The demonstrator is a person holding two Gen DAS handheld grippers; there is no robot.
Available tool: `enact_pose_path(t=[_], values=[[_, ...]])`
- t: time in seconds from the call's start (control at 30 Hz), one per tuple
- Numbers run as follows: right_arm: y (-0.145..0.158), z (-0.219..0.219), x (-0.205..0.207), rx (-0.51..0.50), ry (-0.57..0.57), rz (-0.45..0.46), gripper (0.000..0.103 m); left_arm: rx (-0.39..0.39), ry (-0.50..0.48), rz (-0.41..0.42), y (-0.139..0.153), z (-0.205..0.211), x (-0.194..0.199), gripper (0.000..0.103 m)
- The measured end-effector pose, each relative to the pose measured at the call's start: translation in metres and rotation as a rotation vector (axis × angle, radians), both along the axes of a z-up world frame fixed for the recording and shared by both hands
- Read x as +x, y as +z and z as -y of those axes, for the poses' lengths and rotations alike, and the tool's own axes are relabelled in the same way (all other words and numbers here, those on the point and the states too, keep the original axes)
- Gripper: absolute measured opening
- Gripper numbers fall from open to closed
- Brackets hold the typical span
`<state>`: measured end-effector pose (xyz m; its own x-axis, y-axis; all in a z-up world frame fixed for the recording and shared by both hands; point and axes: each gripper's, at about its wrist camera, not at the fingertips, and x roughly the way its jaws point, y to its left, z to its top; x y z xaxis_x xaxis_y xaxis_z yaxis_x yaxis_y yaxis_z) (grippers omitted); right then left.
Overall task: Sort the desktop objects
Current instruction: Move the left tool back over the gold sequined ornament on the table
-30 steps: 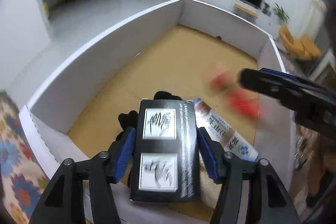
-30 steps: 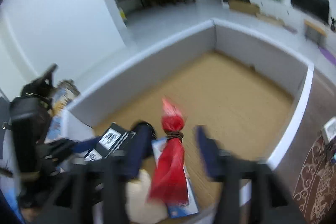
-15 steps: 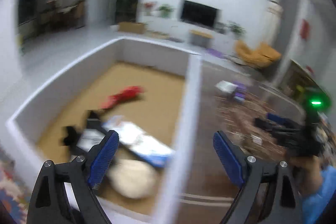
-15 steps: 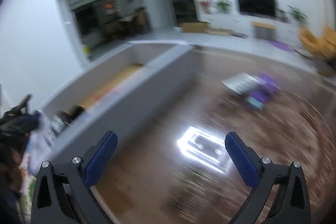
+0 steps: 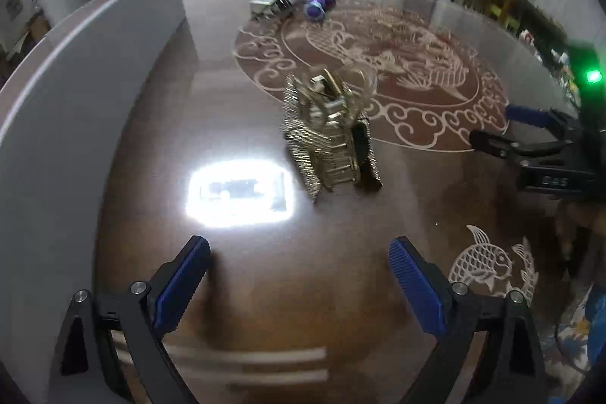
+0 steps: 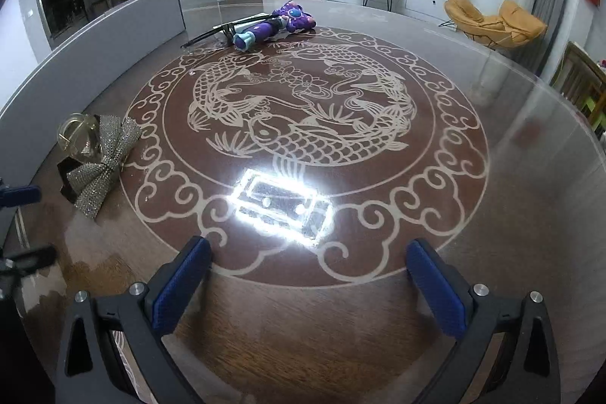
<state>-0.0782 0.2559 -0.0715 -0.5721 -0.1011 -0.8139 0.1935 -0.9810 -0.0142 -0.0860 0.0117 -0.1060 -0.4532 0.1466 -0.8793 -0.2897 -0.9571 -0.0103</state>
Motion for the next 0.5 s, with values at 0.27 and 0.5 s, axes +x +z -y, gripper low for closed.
enact_pose_path(t=[0.27,0.5], values=[[-0.001,-0.001,-0.001,-0.002,-0.001,0.001,0.103,0.017,0.045,-0.111,-0.002,-0.009,-0.005,0.103],[0.000,0.000,-0.001,-0.002,-0.001,0.001,0.103,0.017,0.079,-0.120,-0.001,-0.015,-0.021,0.103]])
